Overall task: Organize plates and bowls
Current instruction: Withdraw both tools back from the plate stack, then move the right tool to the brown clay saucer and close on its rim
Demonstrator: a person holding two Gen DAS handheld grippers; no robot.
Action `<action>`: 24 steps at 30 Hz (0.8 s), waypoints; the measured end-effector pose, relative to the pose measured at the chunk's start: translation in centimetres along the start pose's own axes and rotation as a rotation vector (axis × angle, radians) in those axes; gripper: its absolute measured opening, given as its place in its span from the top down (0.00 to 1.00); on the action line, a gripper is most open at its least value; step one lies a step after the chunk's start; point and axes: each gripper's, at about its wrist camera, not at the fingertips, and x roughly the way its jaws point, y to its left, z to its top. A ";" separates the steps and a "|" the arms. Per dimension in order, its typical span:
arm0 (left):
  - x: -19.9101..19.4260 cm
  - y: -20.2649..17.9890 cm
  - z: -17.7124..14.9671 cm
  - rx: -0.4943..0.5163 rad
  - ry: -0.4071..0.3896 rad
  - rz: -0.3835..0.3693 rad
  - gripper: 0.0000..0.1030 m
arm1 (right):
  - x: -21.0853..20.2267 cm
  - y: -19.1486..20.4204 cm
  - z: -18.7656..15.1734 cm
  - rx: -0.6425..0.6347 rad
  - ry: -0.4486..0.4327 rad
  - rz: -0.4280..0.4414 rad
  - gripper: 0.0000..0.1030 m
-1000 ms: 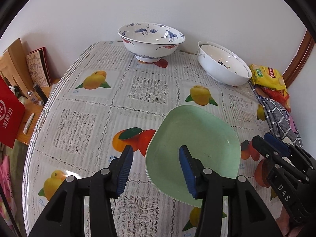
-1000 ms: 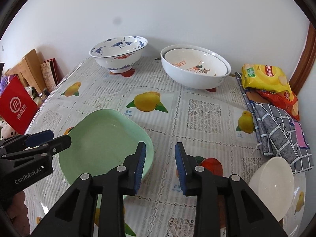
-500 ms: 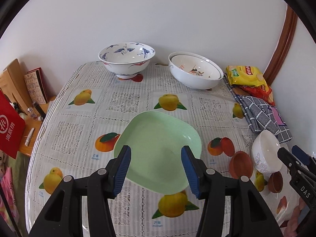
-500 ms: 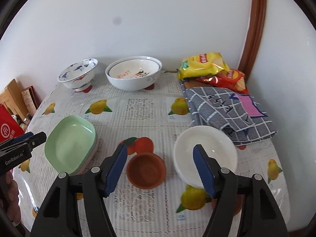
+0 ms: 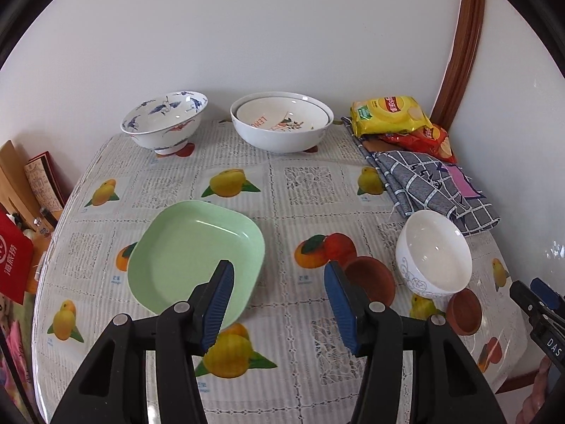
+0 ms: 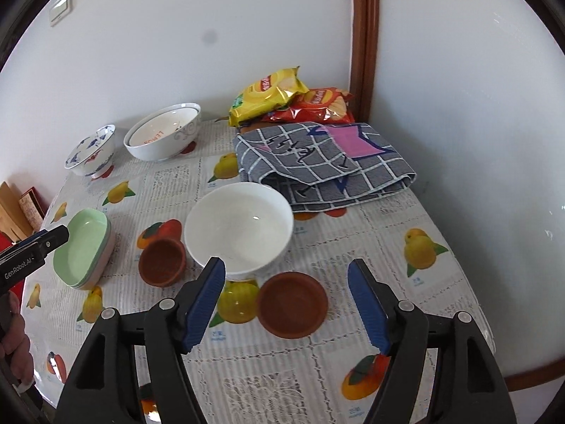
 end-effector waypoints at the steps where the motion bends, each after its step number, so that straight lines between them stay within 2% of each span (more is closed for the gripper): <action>1: 0.4 -0.3 -0.1 0.002 0.015 -0.001 0.50 | 0.1 -0.7 -0.2 0.006 -0.001 -0.005 0.31; 6: 2.1 -1.6 -0.6 0.006 0.061 0.006 0.50 | 1.6 -3.3 -1.3 0.037 0.027 -0.035 0.31; 12: 4.4 -2.9 -1.2 0.004 0.100 -0.009 0.50 | 4.1 -4.5 -2.8 0.049 0.073 -0.006 0.31; 24: 8.9 -4.7 -1.7 -0.017 0.181 -0.010 0.50 | 8.7 -4.9 -4.9 0.071 0.167 0.050 0.48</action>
